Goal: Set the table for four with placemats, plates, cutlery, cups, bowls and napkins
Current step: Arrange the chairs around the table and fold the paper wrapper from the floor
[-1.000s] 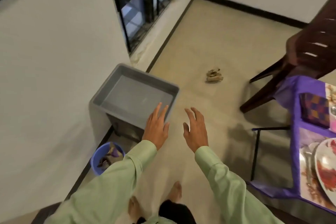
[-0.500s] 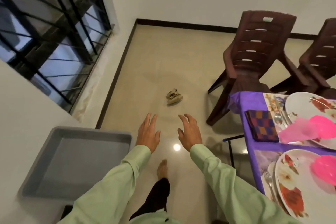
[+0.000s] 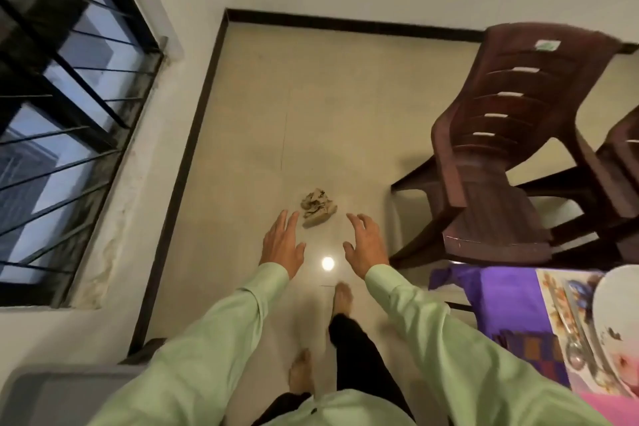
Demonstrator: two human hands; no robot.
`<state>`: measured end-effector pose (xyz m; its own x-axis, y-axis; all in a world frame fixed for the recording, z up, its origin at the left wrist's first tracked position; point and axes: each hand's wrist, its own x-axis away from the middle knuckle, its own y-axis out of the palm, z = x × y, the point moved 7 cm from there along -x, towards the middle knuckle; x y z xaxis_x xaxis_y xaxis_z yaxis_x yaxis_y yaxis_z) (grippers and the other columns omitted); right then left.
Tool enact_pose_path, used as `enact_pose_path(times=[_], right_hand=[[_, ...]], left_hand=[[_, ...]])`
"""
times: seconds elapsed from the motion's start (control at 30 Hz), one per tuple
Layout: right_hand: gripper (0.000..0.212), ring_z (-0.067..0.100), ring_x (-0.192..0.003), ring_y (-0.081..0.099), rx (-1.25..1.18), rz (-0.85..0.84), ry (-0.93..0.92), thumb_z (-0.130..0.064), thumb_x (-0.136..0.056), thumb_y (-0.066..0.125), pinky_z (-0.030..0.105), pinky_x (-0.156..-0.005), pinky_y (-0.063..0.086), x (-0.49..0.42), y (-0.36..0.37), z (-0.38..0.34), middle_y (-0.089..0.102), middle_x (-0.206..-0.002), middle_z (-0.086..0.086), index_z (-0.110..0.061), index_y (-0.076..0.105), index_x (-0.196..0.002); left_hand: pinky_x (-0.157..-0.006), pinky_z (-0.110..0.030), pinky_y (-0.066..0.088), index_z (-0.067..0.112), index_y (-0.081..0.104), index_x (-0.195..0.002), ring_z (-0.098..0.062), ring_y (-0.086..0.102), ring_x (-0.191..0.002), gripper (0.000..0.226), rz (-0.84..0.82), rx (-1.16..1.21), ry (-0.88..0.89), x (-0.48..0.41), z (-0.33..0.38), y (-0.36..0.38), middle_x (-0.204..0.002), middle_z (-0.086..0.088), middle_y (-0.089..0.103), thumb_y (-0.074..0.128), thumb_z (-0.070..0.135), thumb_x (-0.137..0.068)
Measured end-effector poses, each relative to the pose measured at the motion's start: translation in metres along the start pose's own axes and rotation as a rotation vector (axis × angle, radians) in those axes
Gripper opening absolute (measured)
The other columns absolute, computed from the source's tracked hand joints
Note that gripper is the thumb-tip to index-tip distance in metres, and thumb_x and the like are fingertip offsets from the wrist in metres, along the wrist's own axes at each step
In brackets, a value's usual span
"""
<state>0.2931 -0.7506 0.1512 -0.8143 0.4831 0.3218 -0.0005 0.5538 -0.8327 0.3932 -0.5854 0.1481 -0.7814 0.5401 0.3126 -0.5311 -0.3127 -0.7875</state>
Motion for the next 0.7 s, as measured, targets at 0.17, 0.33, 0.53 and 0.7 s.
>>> enact_pose_path(times=[0.17, 0.33, 0.53, 0.7], right_hand=[[0.060, 0.027, -0.138, 0.033, -0.252, -0.089, 0.167, -0.026, -0.095, 0.058, 0.037, -0.113, 0.032, -0.126, 0.026, 0.040, 0.032, -0.151, 0.007, -0.020, 0.035, -0.149], [0.058, 0.023, -0.139, 0.034, -0.505, -0.129, 0.330, -0.032, -0.097, 0.056, 0.034, -0.114, 0.029, -0.259, 0.107, 0.098, 0.033, -0.151, 0.004, -0.024, 0.034, -0.150], [0.064, 0.021, -0.139, 0.035, -0.807, -0.174, 0.628, -0.054, -0.095, 0.051, 0.035, -0.108, 0.033, -0.392, 0.282, 0.198, 0.027, -0.152, -0.002, -0.040, 0.026, -0.151], [0.080, 0.030, -0.143, 0.030, -0.988, -0.217, 0.824, -0.066, -0.085, 0.052, 0.060, -0.109, 0.036, -0.462, 0.434, 0.262, 0.020, -0.160, 0.001, -0.048, 0.009, -0.151]], left_hand=[[-0.119, -0.038, 0.021, 0.022, 0.019, -0.154, -0.023, 0.016, -0.149, 0.071, -0.071, 0.085, -0.151, -0.122, -0.030, 0.032, -0.163, -0.006, 0.011, 0.058, 0.022, -0.095], [-0.117, -0.035, 0.023, 0.020, 0.028, -0.152, -0.023, 0.026, -0.146, 0.067, -0.140, 0.230, -0.277, -0.267, -0.089, 0.105, -0.158, -0.007, 0.028, 0.060, 0.024, -0.094], [-0.113, -0.033, 0.027, 0.020, 0.032, -0.152, -0.023, 0.033, -0.142, 0.066, -0.259, 0.291, -0.291, -0.457, -0.182, 0.259, -0.156, -0.007, 0.034, 0.059, 0.038, -0.094], [-0.117, -0.034, 0.022, 0.024, 0.030, -0.153, -0.023, 0.029, -0.144, 0.072, -0.331, 0.347, -0.251, -0.556, -0.247, 0.395, -0.155, -0.006, 0.034, 0.052, 0.057, -0.093]])
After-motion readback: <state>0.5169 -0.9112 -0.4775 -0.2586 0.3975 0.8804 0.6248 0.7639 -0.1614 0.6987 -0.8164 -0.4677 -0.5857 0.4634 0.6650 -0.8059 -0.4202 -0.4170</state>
